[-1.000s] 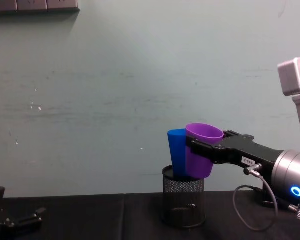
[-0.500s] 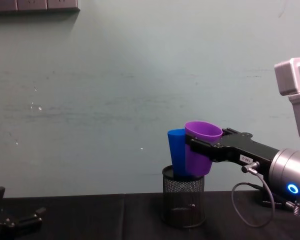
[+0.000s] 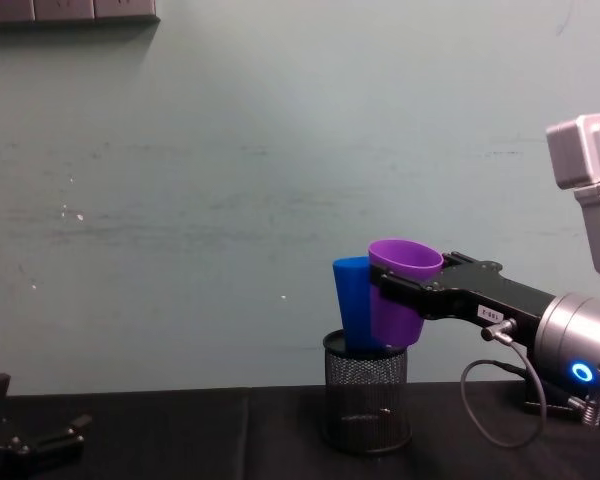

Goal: Pick up one cup with a gripper and tap it against the other cup.

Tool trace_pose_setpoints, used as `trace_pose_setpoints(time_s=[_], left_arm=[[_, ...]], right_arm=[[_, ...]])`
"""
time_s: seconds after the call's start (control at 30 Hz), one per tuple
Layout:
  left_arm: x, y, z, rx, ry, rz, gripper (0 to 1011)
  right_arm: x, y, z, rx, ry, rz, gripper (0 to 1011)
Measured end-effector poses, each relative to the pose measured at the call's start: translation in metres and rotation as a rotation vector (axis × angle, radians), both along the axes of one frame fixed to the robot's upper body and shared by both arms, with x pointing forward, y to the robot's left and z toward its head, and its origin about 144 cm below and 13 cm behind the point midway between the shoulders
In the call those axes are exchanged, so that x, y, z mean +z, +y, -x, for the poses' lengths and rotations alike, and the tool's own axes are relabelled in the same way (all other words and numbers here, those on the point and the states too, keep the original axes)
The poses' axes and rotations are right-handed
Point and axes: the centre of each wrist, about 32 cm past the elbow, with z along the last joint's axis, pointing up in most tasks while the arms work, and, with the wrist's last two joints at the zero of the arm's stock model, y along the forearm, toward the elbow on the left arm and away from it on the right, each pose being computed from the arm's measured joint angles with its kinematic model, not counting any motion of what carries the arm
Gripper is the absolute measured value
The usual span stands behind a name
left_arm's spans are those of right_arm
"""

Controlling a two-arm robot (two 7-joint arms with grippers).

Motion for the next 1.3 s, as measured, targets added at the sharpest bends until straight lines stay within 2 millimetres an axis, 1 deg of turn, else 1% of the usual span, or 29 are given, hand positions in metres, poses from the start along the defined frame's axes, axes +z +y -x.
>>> trace_pose_setpoints(time_s=[0.4, 0.63, 0.97, 1.2, 1.3], left_arm=[[0.0, 0.0, 0.0, 0.0, 0.0, 0.0, 1011], [0.0, 0.0, 0.0, 0.0, 0.0, 0.0, 1011], [0.0, 0.0, 0.0, 0.0, 0.0, 0.0, 1011], [0.0, 0.0, 0.0, 0.0, 0.0, 0.0, 1011], [0.0, 0.0, 0.0, 0.0, 0.0, 0.0, 1012]], right_arm=[[0.001, -0.001, -0.001, 0.002, 0.002, -0.003, 736], [0.002, -0.002, 0.005, 0.004, 0.008, 0.004, 736], [0.01, -0.011, 0.023, 0.004, 0.021, 0.008, 736], [0.012, -0.016, 0.041, 0.011, 0.035, 0.006, 736], [0.013, -0.018, 0.046, 0.01, 0.038, 0.007, 736]])
